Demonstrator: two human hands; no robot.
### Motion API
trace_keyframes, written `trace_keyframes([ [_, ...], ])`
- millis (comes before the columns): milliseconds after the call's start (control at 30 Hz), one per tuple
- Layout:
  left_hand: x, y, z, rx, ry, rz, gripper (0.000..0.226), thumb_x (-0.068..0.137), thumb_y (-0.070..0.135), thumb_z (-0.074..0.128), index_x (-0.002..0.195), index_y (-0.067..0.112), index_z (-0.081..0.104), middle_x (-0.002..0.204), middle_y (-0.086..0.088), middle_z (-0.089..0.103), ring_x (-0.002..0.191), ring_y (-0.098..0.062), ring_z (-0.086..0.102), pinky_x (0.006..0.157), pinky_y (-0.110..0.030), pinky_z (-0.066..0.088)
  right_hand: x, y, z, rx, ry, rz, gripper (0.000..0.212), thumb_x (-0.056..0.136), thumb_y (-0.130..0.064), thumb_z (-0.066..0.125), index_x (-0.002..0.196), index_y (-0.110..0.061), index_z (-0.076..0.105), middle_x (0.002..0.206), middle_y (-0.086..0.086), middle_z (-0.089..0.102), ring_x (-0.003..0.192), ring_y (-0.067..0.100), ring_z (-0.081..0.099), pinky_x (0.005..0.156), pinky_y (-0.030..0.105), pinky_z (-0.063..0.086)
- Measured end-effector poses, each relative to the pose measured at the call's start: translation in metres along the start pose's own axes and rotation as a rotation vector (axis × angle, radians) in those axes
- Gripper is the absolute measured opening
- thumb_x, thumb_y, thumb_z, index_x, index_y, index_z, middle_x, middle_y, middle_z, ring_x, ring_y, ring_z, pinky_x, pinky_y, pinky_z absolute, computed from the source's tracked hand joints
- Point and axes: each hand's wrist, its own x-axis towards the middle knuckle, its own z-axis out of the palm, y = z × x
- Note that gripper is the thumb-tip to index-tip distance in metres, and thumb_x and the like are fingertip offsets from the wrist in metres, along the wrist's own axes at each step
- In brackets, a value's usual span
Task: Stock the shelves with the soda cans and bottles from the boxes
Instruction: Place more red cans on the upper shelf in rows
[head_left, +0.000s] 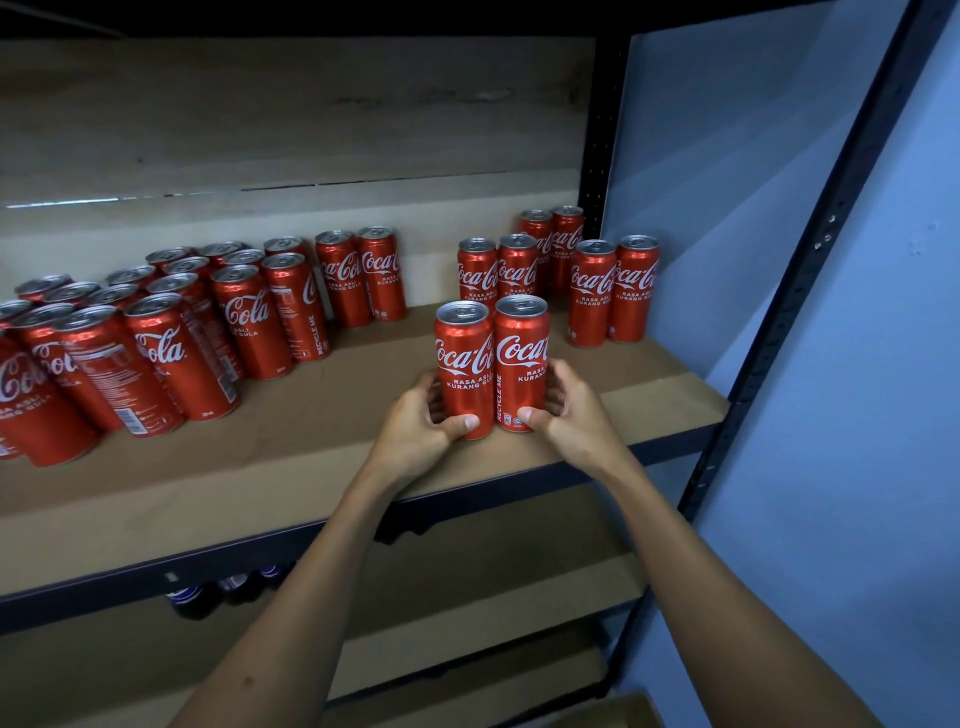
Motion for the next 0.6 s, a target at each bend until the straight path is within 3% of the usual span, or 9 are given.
trace_keyframes([
  [233, -0.0010, 0.0026, 0.0013, -0.035, -0.009, -0.005, 0.062, 0.079, 0.008, 0.079, 0.128, 0.024, 0.046, 0.127, -0.002, 0.062, 0.114, -0.011, 0.062, 0.104, -0.035, 0.047, 0.0013, -0.0011, 0.0015, -0.021, 0.014, -0.010, 0.064, 0.087, -0.008, 0.070, 0.142, -0.021, 0.039, 0.125, -0.008, 0.058, 0.110, 0.004, 0.059, 0.099, 0.028, 0.047],
  [367, -0.0005, 0.0037, 0.0023, -0.042, -0.012, -0.004, 0.062, 0.080, 0.005, 0.077, 0.130, 0.022, 0.044, 0.128, -0.003, 0.061, 0.114, -0.012, 0.062, 0.102, -0.031, 0.047, 0.0020, -0.0024, 0.0017, -0.023, 0.017, -0.012, 0.064, 0.088, -0.005, 0.069, 0.142, -0.020, 0.039, 0.116, -0.013, 0.056, 0.095, -0.009, 0.057, 0.088, 0.015, 0.047],
  [500, 0.0007, 0.0047, 0.0025, -0.049, -0.010, -0.003, 0.061, 0.080, 0.002, 0.076, 0.129, 0.020, 0.045, 0.127, -0.004, 0.062, 0.113, -0.011, 0.062, 0.101, -0.029, 0.048, 0.0034, -0.0016, 0.0015, -0.038, 0.013, -0.016, 0.065, 0.088, -0.005, 0.070, 0.143, -0.020, 0.039, 0.116, -0.014, 0.055, 0.095, -0.010, 0.056, 0.087, 0.014, 0.046],
  [600, -0.0003, 0.0044, 0.0018, -0.048, -0.012, -0.008, 0.062, 0.080, 0.002, 0.075, 0.132, 0.016, 0.045, 0.126, -0.003, 0.062, 0.113, -0.011, 0.062, 0.099, -0.027, 0.048, 0.0050, -0.0002, 0.0024, -0.042, 0.020, -0.021, 0.063, 0.087, -0.005, 0.070, 0.142, -0.019, 0.040, 0.119, -0.013, 0.057, 0.098, -0.010, 0.056, 0.095, 0.021, 0.047],
])
